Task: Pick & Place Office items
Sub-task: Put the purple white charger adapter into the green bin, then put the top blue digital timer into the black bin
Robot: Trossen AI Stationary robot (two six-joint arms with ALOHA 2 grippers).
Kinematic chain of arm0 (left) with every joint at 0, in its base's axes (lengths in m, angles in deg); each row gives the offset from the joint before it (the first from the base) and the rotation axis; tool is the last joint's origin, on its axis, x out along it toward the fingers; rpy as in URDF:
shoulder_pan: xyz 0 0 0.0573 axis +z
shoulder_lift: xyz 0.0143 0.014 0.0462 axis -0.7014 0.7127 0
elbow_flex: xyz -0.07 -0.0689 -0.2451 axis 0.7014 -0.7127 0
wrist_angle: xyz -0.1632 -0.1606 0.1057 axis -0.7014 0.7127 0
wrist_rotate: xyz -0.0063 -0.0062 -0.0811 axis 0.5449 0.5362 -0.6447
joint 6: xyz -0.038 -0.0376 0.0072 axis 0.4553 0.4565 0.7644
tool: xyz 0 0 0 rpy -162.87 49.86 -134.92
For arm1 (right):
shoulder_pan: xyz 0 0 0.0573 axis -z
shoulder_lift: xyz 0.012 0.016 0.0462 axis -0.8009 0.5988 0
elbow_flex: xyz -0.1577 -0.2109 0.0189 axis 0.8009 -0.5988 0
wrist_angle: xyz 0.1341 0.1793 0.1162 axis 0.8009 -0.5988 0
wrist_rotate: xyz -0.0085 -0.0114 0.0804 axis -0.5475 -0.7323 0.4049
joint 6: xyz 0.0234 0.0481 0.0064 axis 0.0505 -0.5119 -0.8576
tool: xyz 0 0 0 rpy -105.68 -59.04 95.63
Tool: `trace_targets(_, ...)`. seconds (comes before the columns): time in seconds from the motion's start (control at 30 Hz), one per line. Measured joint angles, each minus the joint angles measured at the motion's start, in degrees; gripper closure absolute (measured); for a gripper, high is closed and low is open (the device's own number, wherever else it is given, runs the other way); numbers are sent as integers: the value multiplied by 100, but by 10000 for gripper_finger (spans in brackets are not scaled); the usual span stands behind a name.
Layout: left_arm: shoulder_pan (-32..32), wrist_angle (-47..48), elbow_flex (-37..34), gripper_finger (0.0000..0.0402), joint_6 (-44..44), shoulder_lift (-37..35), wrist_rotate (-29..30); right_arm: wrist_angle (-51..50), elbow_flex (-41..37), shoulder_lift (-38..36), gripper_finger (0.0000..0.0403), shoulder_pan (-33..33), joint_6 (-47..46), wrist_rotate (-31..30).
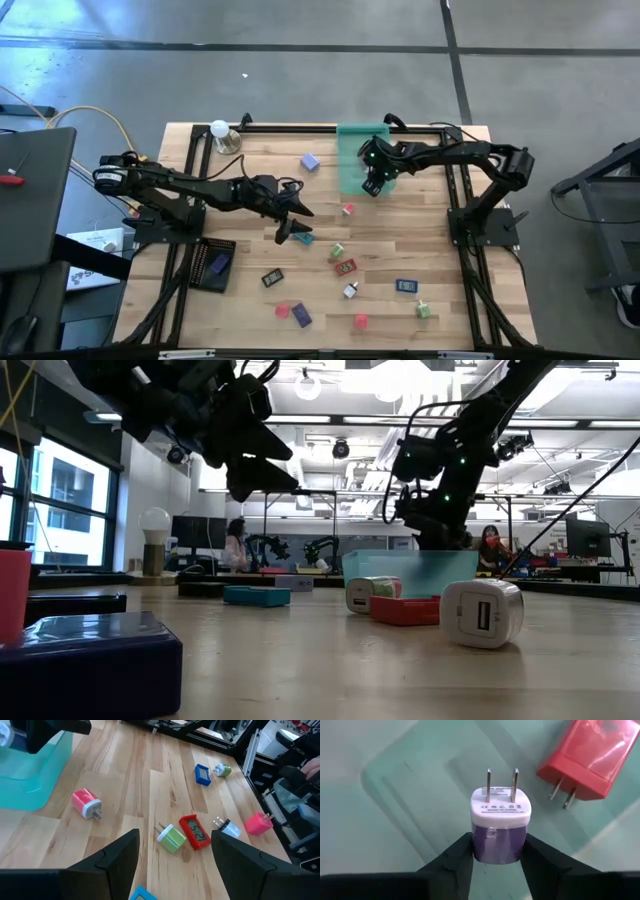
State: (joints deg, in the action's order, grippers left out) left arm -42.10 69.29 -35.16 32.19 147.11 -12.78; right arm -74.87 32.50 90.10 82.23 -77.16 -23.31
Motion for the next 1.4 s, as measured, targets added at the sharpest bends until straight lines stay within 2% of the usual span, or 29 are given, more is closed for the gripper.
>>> trace_targets(0.13,0,-59,0,162,0,2,0,27,0,-1,226,0,-91,15)
trace_targets(0.23,0,-79,0,162,0,2,2,-29,0,-2,221,-2,-86,8)
trace_targets(0.43,0,-77,0,162,0,2,2,-133,55,-37,230,-2,-41,-1)
trace_targets(0.77,-1,-81,0,162,0,2,-105,-1003,847,-496,247,-323,20,8)
trace_targets(1.0,-131,-84,0,162,0,2,-171,-2162,1021,-979,255,-869,-371,65)
trace_targets(1.1,-180,-84,0,162,-2,2,-168,-2759,1021,-1179,255,-1131,-824,332)
trace_targets(1.23,-245,-106,0,162,-1,2,-162,-3367,1019,-1273,255,-1510,-1310,1097)
trace_targets(1.3,-267,-146,0,162,-3,1,-163,-3514,1019,-1291,255,-1708,-1517,1412)
trace_targets(1.4,-278,-217,0,162,-3,2,-164,-3496,1019,-1300,255,-2015,-1760,1538)
